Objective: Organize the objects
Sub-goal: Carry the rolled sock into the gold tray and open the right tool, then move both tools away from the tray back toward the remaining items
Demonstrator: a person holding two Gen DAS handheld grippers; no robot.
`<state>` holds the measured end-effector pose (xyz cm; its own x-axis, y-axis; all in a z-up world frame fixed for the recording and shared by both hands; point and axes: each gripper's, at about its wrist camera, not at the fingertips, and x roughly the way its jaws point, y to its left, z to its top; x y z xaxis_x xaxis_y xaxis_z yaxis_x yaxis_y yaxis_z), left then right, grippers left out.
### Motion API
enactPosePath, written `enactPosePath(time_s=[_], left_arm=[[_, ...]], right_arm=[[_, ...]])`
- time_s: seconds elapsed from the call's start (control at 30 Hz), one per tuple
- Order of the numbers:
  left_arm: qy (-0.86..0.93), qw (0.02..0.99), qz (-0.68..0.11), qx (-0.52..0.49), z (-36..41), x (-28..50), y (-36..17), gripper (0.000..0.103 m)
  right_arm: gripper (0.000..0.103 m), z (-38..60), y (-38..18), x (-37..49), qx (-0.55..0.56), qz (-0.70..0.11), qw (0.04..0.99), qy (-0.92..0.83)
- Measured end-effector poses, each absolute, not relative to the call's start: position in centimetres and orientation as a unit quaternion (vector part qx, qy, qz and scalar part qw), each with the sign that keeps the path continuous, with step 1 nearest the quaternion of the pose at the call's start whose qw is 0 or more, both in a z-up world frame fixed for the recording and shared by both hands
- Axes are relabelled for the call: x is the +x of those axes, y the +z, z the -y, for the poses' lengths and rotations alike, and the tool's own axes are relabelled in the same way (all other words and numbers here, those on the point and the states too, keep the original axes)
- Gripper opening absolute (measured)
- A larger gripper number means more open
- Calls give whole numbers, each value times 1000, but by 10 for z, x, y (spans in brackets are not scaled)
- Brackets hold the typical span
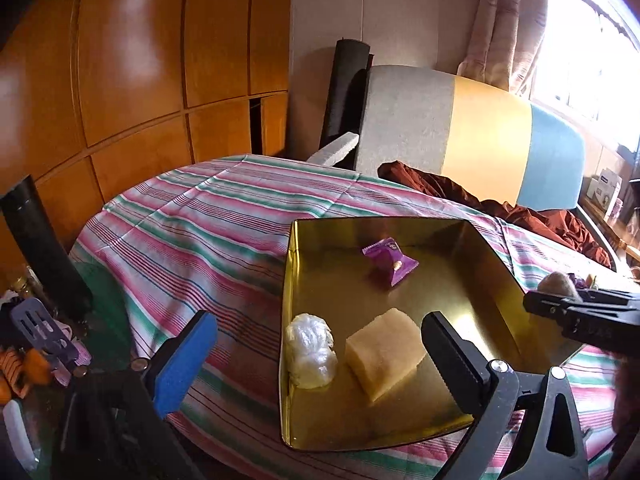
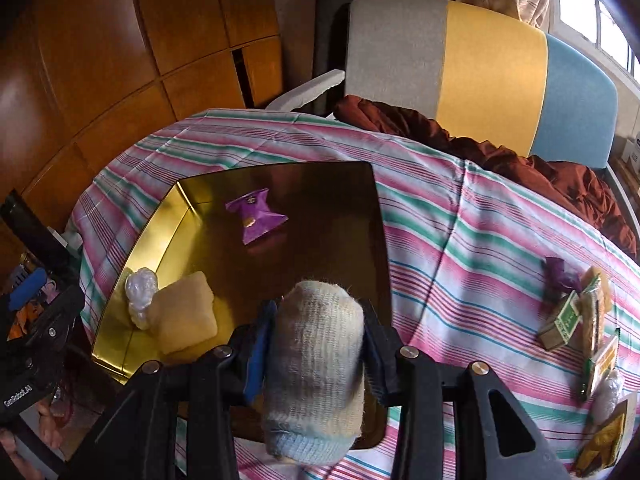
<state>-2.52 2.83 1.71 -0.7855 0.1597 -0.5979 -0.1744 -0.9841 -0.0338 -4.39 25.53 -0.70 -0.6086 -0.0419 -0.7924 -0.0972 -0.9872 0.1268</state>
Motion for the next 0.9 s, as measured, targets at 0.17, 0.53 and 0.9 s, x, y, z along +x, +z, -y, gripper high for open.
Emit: enactPosePath(time_s=[0.17, 0.53, 0.9], left_arm=[[955, 82, 7, -284, -14, -25, 29, 103], [945, 116, 45, -302, 0, -25, 24, 103], [938, 126, 11, -321, -23, -16, 15, 103]], right_arm=[[69, -236, -12, -48, -441, -98, -29, 892], [87, -238, -3, -7, -410, -74, 13, 909], [103, -274, 10, 42, -368, -67, 99, 922]])
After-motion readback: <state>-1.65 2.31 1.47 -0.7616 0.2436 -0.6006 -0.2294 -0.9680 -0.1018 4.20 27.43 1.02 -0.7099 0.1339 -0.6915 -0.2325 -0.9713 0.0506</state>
